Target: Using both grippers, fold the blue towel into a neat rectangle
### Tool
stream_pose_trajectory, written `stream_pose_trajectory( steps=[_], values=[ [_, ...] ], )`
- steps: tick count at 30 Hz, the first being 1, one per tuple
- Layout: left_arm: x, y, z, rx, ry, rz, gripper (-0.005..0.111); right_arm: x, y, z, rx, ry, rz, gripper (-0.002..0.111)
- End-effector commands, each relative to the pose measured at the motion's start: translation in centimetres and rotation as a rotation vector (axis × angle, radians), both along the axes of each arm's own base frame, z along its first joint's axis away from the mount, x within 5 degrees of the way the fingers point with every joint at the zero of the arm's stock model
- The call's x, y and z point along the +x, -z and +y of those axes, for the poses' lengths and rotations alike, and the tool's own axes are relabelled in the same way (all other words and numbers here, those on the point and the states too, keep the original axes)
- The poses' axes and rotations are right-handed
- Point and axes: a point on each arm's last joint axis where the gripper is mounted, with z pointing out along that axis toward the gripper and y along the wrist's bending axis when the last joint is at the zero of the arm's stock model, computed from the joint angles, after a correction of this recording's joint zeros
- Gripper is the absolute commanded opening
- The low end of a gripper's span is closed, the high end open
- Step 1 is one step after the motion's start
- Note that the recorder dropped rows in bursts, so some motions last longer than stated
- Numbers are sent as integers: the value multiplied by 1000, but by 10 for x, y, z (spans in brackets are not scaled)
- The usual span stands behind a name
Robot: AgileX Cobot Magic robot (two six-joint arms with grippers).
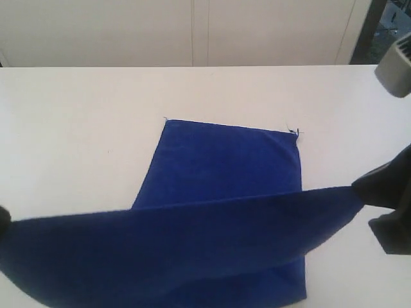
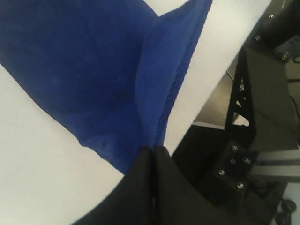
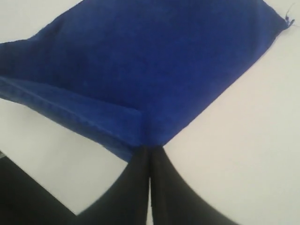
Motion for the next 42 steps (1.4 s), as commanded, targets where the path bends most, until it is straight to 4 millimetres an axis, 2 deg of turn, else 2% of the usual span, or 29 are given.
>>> stream_pose_trajectory(
  steps=[1,8,11,17,25,32,42],
  values=[
    [-8,18,-4,4,68,120,0,-5,3,-3,-49,-24,55,0],
    [-9,36,-7,2,115,173,0,-11,-24,-5,-9,-45,-4,0],
    [-5,35,-9,-22,103,119,0,-12,-33,-5,9,-49,-33,0],
    [8,28,-14,-106,21,-3,0,-12,-36,-4,12,-72,-66,0],
    [3,33,-9,-35,57,31,0,-20,-34,6,114,-142,20,0],
    [0,36,-6,22,120,25,0,-23,-35,11,148,-204,28,0],
    [1,36,-6,23,154,-19,0,-19,0,11,70,-221,95,0]
  ],
)
